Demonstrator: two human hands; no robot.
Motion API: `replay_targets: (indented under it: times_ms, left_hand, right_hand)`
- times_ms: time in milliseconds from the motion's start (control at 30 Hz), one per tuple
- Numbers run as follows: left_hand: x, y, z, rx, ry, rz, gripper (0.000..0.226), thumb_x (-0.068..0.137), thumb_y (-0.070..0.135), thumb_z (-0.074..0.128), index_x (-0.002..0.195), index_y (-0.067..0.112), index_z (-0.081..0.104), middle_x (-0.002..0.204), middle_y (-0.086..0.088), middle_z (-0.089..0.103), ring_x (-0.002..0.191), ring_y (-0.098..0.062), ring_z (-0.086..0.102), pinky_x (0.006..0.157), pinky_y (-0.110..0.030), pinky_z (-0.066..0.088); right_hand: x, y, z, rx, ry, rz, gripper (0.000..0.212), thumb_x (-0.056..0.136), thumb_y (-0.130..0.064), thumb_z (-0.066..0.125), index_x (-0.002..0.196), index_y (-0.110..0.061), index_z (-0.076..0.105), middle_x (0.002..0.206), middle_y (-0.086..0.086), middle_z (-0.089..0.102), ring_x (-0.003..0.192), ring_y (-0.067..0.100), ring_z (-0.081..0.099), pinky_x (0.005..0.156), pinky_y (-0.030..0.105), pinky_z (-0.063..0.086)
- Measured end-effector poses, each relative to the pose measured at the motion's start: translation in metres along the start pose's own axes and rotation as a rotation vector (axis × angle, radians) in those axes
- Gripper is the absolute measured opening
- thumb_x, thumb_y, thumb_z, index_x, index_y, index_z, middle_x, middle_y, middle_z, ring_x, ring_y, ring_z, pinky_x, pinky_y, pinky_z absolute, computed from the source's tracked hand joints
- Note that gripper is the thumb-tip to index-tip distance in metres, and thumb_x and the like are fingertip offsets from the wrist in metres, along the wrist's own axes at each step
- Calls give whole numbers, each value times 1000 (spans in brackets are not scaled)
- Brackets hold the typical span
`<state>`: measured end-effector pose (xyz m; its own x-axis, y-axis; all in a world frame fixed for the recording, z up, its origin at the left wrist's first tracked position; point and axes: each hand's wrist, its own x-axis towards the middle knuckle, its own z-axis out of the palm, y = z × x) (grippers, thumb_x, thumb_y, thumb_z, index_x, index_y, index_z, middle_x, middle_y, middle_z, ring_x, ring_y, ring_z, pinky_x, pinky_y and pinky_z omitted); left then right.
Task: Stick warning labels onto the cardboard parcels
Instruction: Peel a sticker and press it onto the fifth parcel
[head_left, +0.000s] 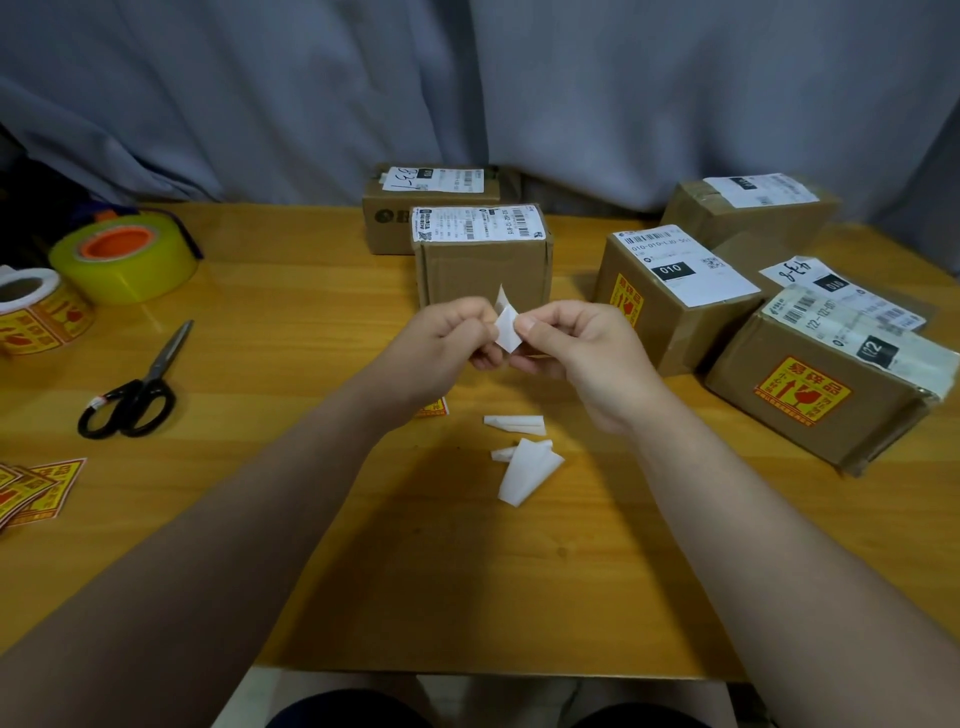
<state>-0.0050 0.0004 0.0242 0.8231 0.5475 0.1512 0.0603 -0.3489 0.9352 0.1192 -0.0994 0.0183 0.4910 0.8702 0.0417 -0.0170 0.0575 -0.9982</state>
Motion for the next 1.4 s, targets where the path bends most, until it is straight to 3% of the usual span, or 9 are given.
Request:
replay_targets:
  times_ms: [233, 433, 567, 733, 833, 933, 1033, 1133, 1400]
  left_hand:
    - [1, -3, 7, -15, 45, -12, 20, 95, 18, 48, 85, 6, 60, 75, 0, 62, 70, -5, 56, 66, -16, 45]
    - [8, -1, 4, 201, 96, 69, 14, 93, 20, 54, 88, 9, 62, 78, -8, 61, 70, -15, 51, 68, -33, 46]
    - [7, -1, 6, -20, 67, 35, 14, 95, 13, 50, 89, 6, 60, 77, 2, 61, 70, -3, 55, 67, -16, 45]
    - [9, -4, 13, -64, 130, -55, 19, 95, 11, 48, 78, 11, 56, 68, 6, 58, 57, 4, 52, 60, -12, 43]
    - [11, -5, 12, 69, 92, -37, 21, 95, 15, 49, 74, 13, 55, 67, 4, 55, 62, -4, 50, 63, -22, 43]
    - [16, -9, 13, 189, 91, -24, 22, 94, 18, 49, 77, 5, 54, 73, -14, 54, 67, -20, 47, 62, -38, 41]
    - [18, -8, 15, 275, 95, 34, 23, 94, 16, 50, 76, 2, 52, 70, -8, 49, 63, -15, 42, 59, -32, 36]
    - [17, -6, 18, 372, 91, 110, 24, 93, 15, 50, 70, 7, 50, 67, 2, 46, 60, -10, 39, 54, -24, 32]
    - [13, -11, 24, 301, 206, 164, 26, 87, 16, 47, 71, -4, 51, 66, -15, 49, 62, -15, 40, 56, -35, 33]
  right_hand:
    - [-1, 6, 1, -157, 85, -134, 9, 90, -6, 59, 86, -2, 67, 72, 9, 69, 70, 18, 66, 70, 26, 57]
    - [0, 4, -1, -312, 77, -234, 10, 90, -7, 60, 87, -3, 68, 73, 5, 68, 70, 13, 65, 70, 26, 55]
    - [-2, 5, 4, 6, 107, -77, 13, 91, -7, 58, 91, 3, 66, 83, 15, 69, 73, 21, 68, 69, 29, 58]
    - [-2, 10, 7, 225, 111, 80, 12, 90, -5, 58, 82, -5, 68, 75, 7, 72, 78, 20, 70, 74, 34, 60]
    - [-1, 7, 4, 236, 105, 119, 15, 89, -1, 56, 79, -5, 67, 74, 8, 71, 77, 21, 70, 73, 36, 60]
    - [1, 4, 2, 301, 103, 137, 20, 90, -7, 51, 78, -3, 66, 77, 10, 70, 77, 24, 69, 73, 40, 59]
    - [1, 5, 1, 137, 99, 101, 21, 91, -22, 59, 86, -5, 70, 76, 4, 69, 76, 17, 67, 73, 38, 57]
    - [-1, 6, 2, 20, 144, 13, 14, 88, -17, 64, 89, -5, 70, 68, 1, 66, 65, 9, 63, 62, 27, 55]
    - [0, 6, 9, -56, 215, -50, 13, 88, -15, 64, 79, -6, 69, 68, 5, 66, 66, 12, 60, 61, 23, 52]
